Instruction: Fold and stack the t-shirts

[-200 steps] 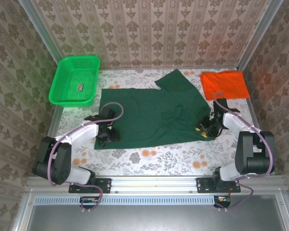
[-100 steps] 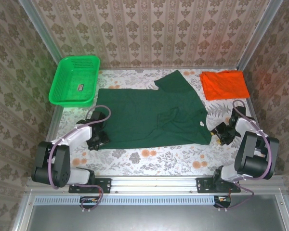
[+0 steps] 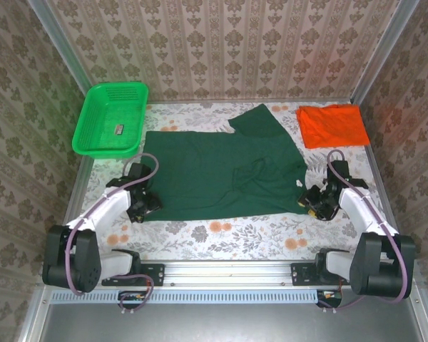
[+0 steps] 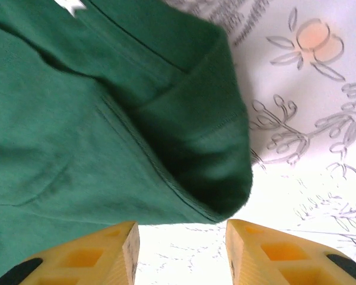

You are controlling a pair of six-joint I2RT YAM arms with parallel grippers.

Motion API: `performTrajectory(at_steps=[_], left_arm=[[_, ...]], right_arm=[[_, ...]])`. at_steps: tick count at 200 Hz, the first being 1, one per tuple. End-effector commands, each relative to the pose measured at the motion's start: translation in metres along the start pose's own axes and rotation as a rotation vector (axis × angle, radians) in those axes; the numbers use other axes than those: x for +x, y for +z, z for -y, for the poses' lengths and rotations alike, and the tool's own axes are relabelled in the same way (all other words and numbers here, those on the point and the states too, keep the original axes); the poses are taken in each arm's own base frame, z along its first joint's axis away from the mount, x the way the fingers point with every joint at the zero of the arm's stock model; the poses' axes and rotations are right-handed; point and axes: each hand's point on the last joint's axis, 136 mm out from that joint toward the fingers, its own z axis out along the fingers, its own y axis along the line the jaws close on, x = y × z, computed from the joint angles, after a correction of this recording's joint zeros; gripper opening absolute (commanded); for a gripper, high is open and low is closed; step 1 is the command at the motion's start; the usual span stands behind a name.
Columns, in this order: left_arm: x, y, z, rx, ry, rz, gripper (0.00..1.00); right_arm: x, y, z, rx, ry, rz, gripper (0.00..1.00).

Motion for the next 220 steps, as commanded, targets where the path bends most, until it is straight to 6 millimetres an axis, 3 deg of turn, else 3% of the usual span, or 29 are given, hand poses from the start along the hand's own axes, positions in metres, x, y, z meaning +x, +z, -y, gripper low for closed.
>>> performTrajectory(at_steps=[1, 33, 83, 102, 149, 166, 193, 220], left_arm=[[0.002, -0.007, -0.006, 0.004, -0.03, -0.034, 0.67], [0.002, -0.005, -0.009, 0.019, -0.078, -0.046, 0.65], [0.007, 0.013, -0.021, 0.01, -0.184, -0.093, 0.61], [0.004, 0.019, -0.018, 0.027, -0.206, -0.085, 0.6], [-0.003, 0.031, -0.02, -0.009, -0.23, -0.071, 0.37], [-0.006, 0.032, -0.025, -0.033, -0.221, -0.052, 0.19], [-0.007, 0.035, -0.035, -0.099, -0.19, -0.054, 0.0], [-0.008, 0.036, -0.043, -0.143, -0.18, -0.049, 0.0]], right_arm=[[0.008, 0.003, 0.011, 0.058, 0.023, -0.027, 0.44], [0.01, 0.008, 0.013, 0.073, 0.013, -0.032, 0.45], [0.002, 0.02, 0.015, 0.105, 0.002, -0.034, 0.43], [-0.004, 0.026, 0.015, 0.119, -0.006, -0.035, 0.34], [-0.016, 0.03, 0.024, 0.177, -0.01, 0.003, 0.0], [-0.02, 0.024, 0.029, 0.18, 0.012, 0.023, 0.0], [-0.022, 0.01, 0.045, 0.186, 0.091, 0.045, 0.0], [-0.027, 0.002, 0.055, 0.182, 0.158, 0.083, 0.01]])
